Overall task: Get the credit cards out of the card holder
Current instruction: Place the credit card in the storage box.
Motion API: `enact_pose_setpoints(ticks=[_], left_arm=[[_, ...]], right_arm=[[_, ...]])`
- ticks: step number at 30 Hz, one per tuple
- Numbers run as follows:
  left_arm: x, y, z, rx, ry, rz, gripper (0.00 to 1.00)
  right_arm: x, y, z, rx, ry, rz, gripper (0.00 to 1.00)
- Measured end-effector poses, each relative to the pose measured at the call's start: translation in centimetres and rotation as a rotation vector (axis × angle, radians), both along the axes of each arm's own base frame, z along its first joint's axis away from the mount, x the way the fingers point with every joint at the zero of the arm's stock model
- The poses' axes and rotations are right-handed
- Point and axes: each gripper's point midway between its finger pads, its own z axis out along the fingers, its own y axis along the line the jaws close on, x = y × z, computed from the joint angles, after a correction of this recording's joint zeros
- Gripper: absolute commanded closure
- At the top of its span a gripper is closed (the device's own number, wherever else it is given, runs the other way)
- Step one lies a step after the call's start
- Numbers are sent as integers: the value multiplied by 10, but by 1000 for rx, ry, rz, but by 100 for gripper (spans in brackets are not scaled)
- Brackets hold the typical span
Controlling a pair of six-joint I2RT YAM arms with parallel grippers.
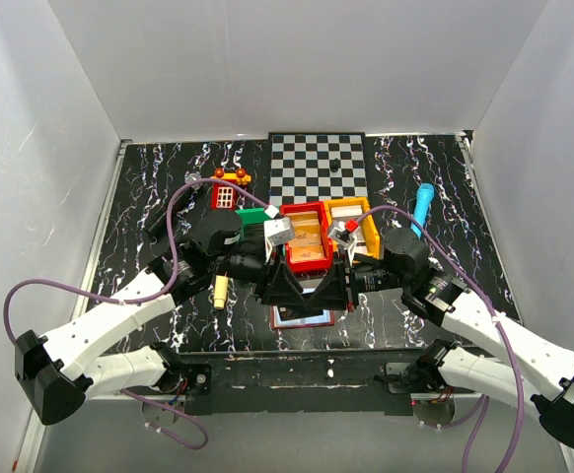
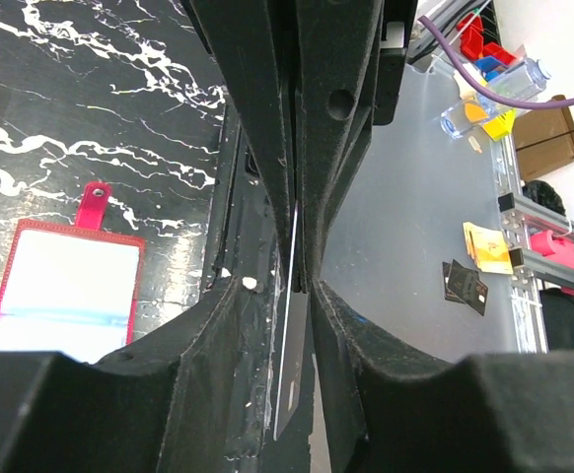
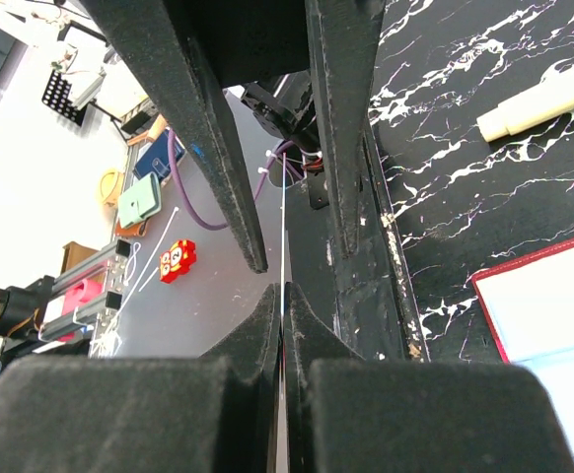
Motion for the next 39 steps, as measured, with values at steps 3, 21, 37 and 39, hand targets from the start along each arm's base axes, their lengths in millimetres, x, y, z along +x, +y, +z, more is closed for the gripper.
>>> enact_pose_setpoints(ticks=[3,21,37,39], left_arm=[[2,0,0,2,-9,11,70],[1,1,2,-4,-14,7,76],[0,1,0,0,-9,5,100],[1,2,-2,4,-10,13,100]], right_arm=[[0,0,-3,-4,4,0,99],[-1,-1,-6,-9,9,0,99],[0,-1,-9,-13,9,-8,84],[1,-2,-10,-18,8,-19,71]])
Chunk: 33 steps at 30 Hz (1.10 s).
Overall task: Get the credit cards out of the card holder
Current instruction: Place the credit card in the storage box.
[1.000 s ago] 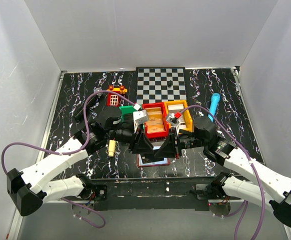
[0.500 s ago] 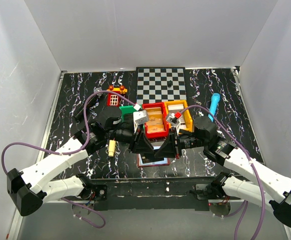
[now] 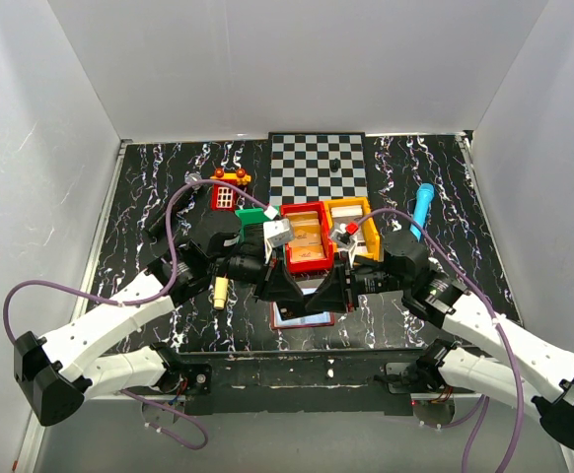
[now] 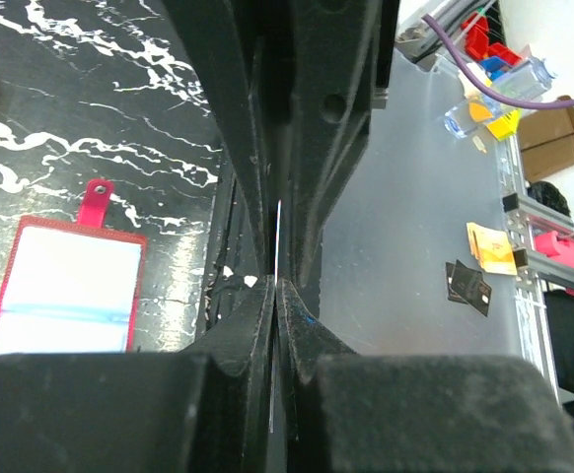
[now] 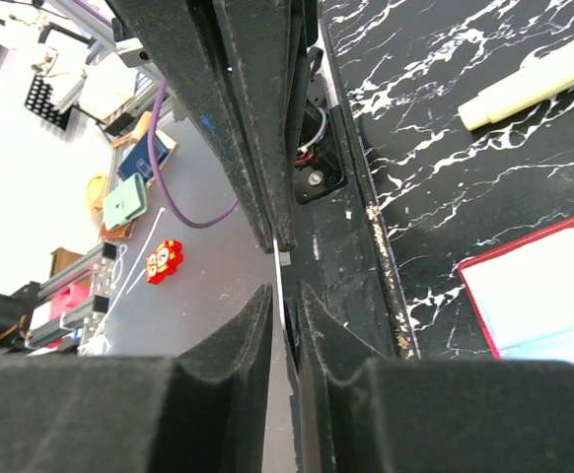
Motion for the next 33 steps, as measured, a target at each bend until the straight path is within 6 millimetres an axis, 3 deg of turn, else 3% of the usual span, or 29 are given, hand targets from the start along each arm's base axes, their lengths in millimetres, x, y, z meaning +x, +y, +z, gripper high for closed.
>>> enact_pose_setpoints(ticks=[4,5,6,17,26,33], left_arm=[[7,4,-5,15,2,38,100],[9,7,-7,23,8,54,100],[13,9,-9,30,11,73,100],[43,32,-19,106,11,292,100],[73,59,8,124,-161,486,100],[109,74,-23,238,-377,439,100]], right_arm=[[1,-6,-3,-23,-18,-28,29],[0,-8,-3,-27,-24,-33,21],[-1,-11,-3,-31,-31,-37,18],[-2,-31,4,-51,-91,-114,20],[1,-48,5,-75,-115,-215,22],[3,-61,9,-75,-139,-287,21]])
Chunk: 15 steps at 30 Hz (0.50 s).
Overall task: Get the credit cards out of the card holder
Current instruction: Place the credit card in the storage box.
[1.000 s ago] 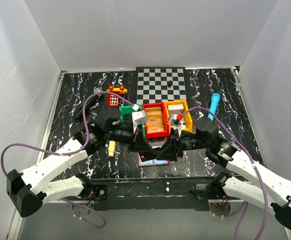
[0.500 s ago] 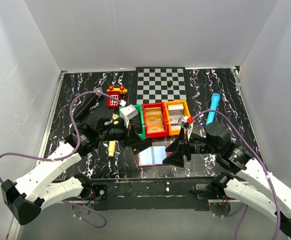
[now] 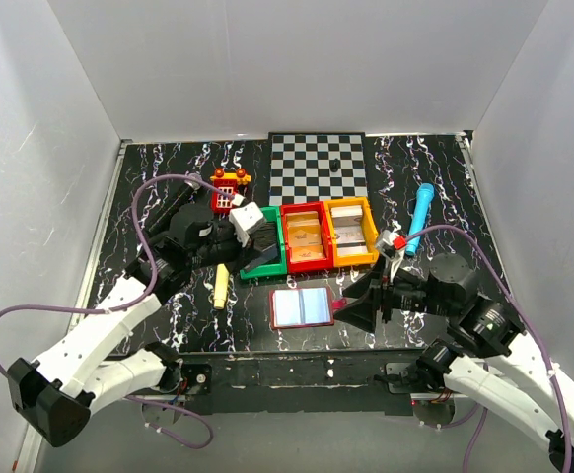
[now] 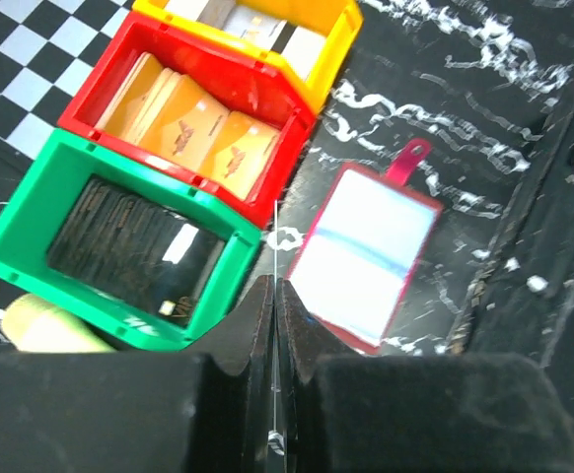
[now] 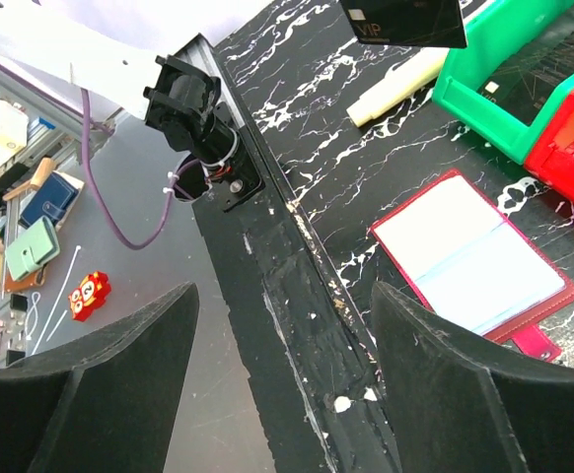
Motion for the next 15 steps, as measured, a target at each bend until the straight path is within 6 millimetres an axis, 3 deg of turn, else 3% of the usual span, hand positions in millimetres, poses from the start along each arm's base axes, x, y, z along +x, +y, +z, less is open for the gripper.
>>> enact_pose_setpoints(ticks=[3,7,15], left_arm=[[11,9,-15,34,-80,-59,100],[23,15,-18,50,-184,-142,100],[57,10,-41,133,-253,-316,100]], right_arm=[[-3,-3,5,20,-20,1,19],[-10,-7,7,59,-58,22,18],[-22,-12,-1,122,-130,60,18]])
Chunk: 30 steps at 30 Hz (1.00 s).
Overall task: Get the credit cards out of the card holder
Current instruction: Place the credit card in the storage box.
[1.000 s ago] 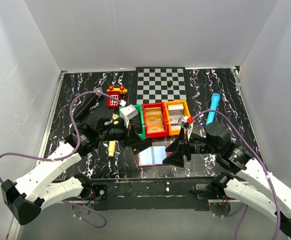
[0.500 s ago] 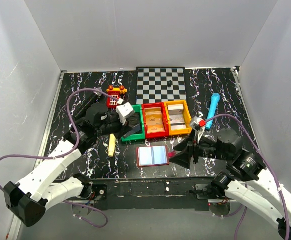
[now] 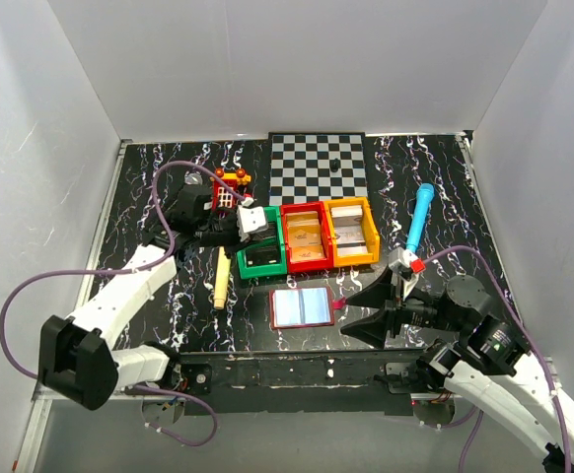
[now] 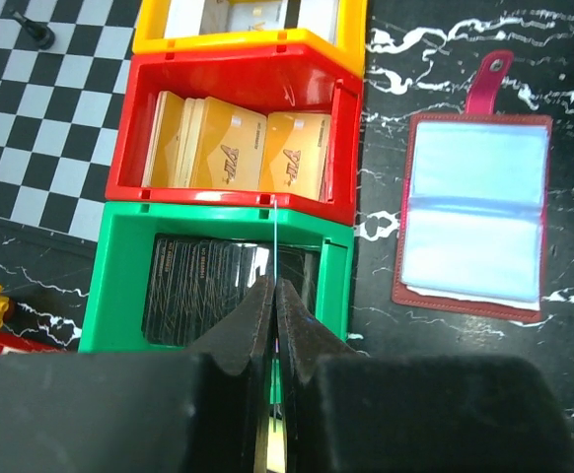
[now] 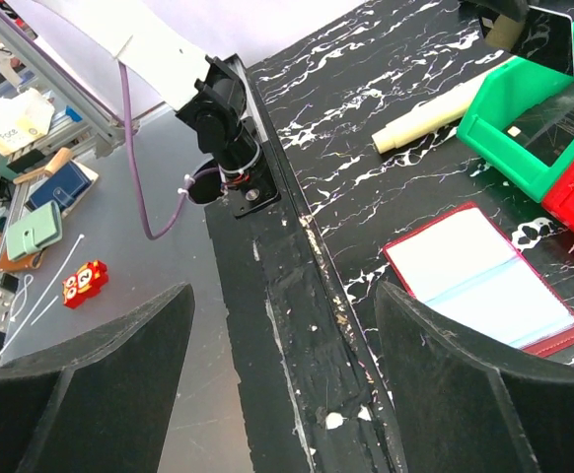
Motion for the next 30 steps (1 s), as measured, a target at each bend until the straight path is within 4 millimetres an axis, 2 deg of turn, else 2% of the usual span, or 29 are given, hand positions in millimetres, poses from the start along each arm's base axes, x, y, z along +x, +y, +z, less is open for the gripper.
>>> enact_pose_setpoints(ticks=[7,17,25,30], left_arm=[[16,1,-27,48,8,-28,100],[35,-2,-54,23,50,-44,100],[31,-6,-89,30,118,-83,100],[27,-6,-95,36,113,-110,100]], right_arm=[[0,1,-2,-3,1,4,18],[-1,2,-14,-13,22,15,18],[-1,4,-16,-18,29,21,18],[1,6,-19,-25,35,22,18]])
